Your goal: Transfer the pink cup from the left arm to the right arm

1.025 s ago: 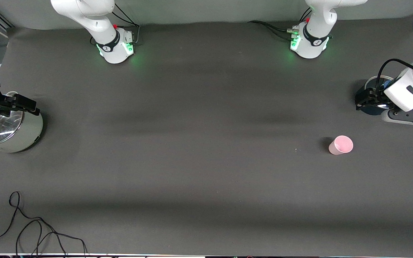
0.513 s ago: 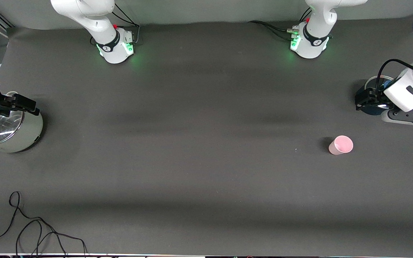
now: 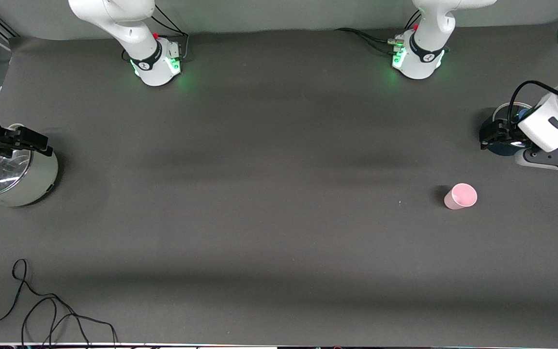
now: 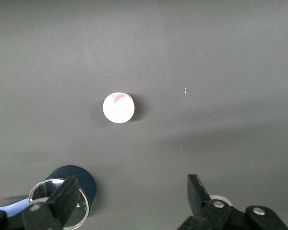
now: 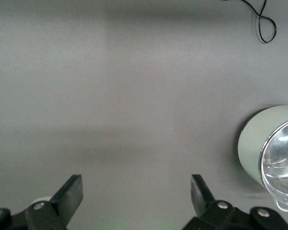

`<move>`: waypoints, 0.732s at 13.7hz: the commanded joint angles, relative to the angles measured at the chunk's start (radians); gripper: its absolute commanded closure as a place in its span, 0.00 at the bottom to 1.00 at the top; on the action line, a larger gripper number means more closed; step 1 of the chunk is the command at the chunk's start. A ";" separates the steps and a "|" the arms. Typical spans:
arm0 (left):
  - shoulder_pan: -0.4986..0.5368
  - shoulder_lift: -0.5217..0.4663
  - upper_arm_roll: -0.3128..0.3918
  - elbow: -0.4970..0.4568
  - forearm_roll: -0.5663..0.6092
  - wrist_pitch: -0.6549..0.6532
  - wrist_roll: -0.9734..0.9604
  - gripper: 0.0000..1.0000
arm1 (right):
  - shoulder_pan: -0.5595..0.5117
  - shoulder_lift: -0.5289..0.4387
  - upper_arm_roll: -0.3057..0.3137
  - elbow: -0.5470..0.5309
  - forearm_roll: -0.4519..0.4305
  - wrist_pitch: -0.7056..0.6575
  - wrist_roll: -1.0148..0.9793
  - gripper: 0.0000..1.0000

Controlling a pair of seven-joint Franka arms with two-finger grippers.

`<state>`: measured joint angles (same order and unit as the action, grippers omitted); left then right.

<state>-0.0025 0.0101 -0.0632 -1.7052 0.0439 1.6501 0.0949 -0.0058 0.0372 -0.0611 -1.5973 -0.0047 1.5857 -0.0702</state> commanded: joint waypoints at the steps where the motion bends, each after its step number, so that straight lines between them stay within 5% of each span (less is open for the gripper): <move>1: -0.007 0.004 0.003 0.015 0.001 -0.006 0.009 0.00 | -0.002 0.010 -0.003 0.031 -0.003 -0.006 0.001 0.00; 10: -0.008 0.004 0.005 0.015 0.001 -0.007 0.009 0.00 | 0.001 0.021 -0.003 0.057 -0.001 -0.021 0.001 0.00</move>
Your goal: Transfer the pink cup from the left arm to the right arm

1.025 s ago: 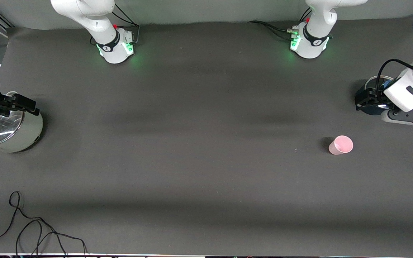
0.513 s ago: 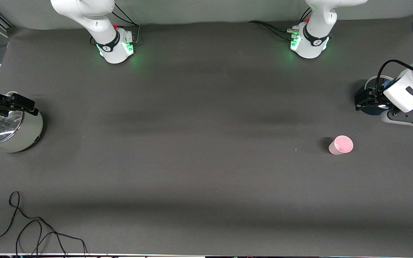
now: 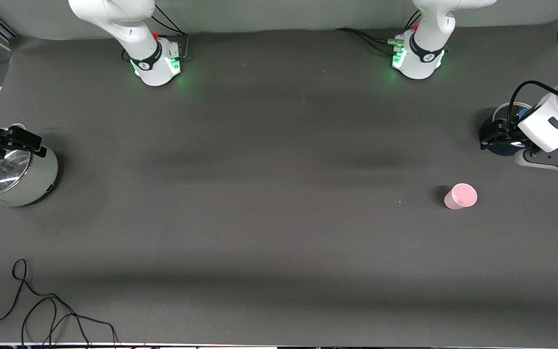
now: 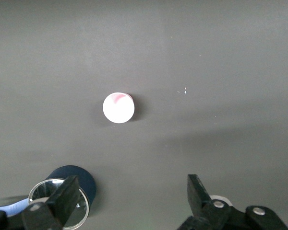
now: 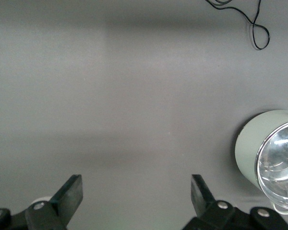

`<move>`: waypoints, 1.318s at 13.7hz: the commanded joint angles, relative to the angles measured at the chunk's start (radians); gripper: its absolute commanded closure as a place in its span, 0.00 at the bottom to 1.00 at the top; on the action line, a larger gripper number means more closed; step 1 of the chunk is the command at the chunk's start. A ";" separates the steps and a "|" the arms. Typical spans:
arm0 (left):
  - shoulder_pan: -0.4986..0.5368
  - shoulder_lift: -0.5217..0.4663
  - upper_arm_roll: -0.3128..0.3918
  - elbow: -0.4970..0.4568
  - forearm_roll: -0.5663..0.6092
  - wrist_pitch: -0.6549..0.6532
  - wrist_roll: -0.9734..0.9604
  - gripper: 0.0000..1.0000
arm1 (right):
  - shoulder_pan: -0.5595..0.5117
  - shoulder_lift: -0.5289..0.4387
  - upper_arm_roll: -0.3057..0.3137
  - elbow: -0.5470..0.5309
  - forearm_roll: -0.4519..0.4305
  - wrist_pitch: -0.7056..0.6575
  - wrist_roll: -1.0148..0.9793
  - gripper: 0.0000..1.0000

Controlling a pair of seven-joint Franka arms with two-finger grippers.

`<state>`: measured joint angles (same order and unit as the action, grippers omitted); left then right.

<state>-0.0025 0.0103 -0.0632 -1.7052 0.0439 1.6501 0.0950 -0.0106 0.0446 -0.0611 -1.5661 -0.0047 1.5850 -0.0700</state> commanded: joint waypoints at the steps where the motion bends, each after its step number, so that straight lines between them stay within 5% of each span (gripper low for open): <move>1: -0.007 0.004 0.003 0.015 0.001 -0.007 0.009 0.00 | 0.006 0.014 -0.003 0.023 0.000 -0.025 0.001 0.00; 18: -0.005 0.004 0.005 0.015 0.001 -0.006 0.009 0.00 | 0.009 0.017 -0.003 0.012 0.015 -0.034 -0.001 0.00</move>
<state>-0.0025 0.0103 -0.0631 -1.7052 0.0439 1.6501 0.0951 -0.0066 0.0564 -0.0610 -1.5665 -0.0006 1.5538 -0.0700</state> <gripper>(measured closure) 0.000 0.000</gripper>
